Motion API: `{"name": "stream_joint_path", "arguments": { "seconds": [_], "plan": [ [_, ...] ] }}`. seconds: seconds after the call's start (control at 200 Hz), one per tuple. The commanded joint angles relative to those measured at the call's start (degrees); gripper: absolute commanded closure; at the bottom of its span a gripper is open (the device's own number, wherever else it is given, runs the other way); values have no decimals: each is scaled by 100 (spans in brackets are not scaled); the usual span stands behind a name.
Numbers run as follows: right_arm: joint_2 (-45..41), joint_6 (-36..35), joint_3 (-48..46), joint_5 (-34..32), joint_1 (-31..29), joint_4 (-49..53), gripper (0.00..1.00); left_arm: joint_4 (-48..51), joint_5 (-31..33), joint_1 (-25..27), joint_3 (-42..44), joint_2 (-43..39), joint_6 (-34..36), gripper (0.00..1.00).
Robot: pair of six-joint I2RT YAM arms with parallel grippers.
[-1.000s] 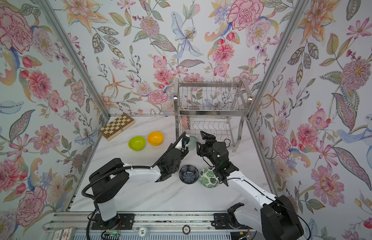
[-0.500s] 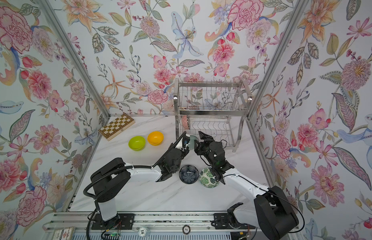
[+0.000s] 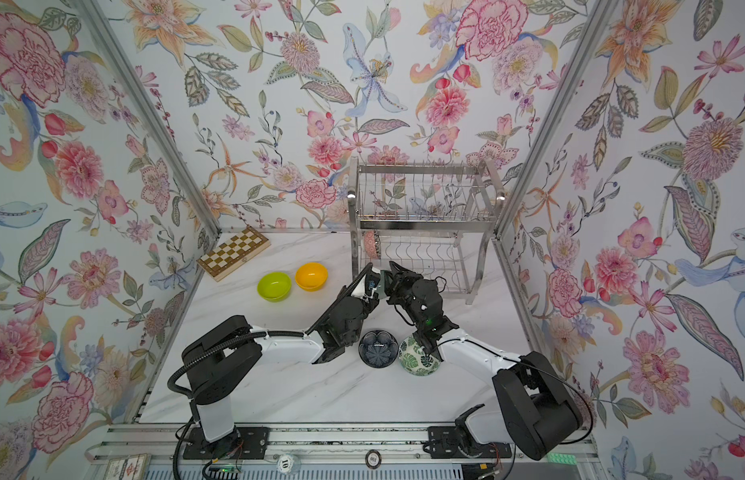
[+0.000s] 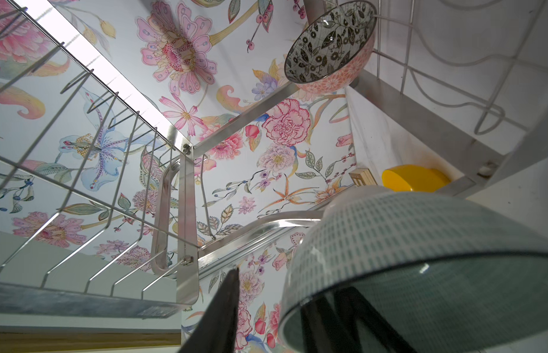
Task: Load the bowls into the dish rack
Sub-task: 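Grasp the pale green bowl rim with right gripper beside the left gripper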
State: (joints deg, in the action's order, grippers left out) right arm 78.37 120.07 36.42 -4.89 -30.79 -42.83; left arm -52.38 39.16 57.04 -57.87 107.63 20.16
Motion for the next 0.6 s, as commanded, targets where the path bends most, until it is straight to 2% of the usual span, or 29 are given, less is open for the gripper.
{"name": "stream_joint_path", "arguments": {
  "seconds": [0.0,0.3,0.53,0.595],
  "plan": [
    [115,52,119,-92,-33,-194,72,-517,-29,80,16,-41,47,100],
    [310,91,120,-38,-32,-395,87,-598,-13,78,73,-60,59,100],
    [311,-37,84,-130,-28,-428,94,-562,58,79,109,-102,-34,92],
    [306,-86,75,-136,-33,-435,97,-456,42,80,109,-132,-102,87]
  ]
}}
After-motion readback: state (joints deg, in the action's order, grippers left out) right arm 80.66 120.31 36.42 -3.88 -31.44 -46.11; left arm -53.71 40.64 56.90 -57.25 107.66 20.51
